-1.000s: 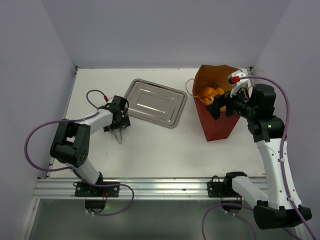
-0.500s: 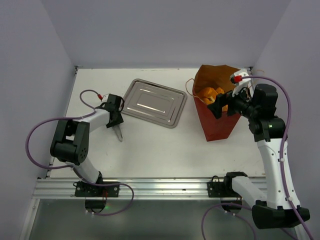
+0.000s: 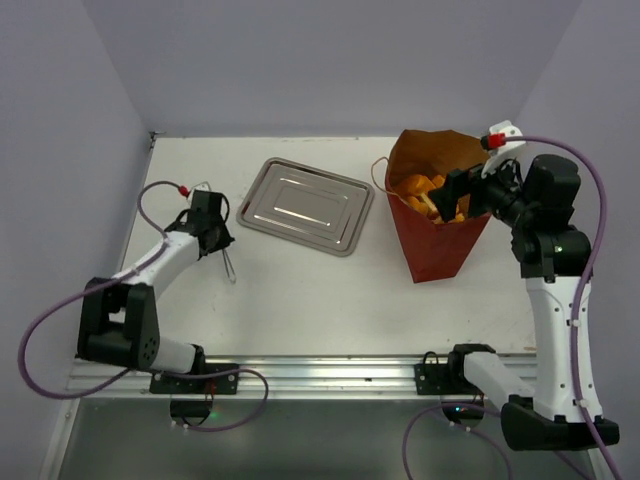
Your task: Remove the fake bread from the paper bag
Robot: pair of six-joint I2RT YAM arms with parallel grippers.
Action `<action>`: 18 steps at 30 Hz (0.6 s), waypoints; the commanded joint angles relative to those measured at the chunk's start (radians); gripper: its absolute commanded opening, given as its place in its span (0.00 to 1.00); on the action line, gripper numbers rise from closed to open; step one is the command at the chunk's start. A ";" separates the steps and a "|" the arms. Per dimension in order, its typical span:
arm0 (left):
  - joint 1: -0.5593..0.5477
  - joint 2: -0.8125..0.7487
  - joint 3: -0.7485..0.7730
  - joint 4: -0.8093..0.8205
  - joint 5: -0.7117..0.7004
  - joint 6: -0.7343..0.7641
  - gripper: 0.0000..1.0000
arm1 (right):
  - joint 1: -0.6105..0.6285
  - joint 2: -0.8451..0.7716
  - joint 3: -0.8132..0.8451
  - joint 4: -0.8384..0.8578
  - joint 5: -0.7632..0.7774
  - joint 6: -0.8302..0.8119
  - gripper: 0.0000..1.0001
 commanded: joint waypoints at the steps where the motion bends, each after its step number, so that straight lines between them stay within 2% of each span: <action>1: 0.007 -0.176 0.006 -0.002 0.107 0.083 0.00 | -0.039 0.030 0.133 -0.021 0.086 0.031 0.99; 5: 0.007 -0.301 -0.020 0.010 0.337 0.109 0.00 | -0.054 0.090 0.228 -0.052 0.145 0.077 0.99; 8: 0.009 -0.362 -0.042 0.034 0.479 0.098 0.09 | -0.066 0.117 0.277 -0.066 0.160 0.113 0.99; 9: 0.009 -0.386 -0.049 0.040 0.508 0.080 0.16 | -0.070 0.123 0.292 -0.067 0.163 0.119 0.99; 12: 0.009 -0.417 -0.074 0.080 0.601 0.037 0.26 | -0.074 0.139 0.312 -0.079 0.157 0.123 0.99; 18: 0.009 -0.420 -0.086 0.140 0.738 -0.037 0.36 | -0.088 0.140 0.300 -0.087 0.168 0.123 0.99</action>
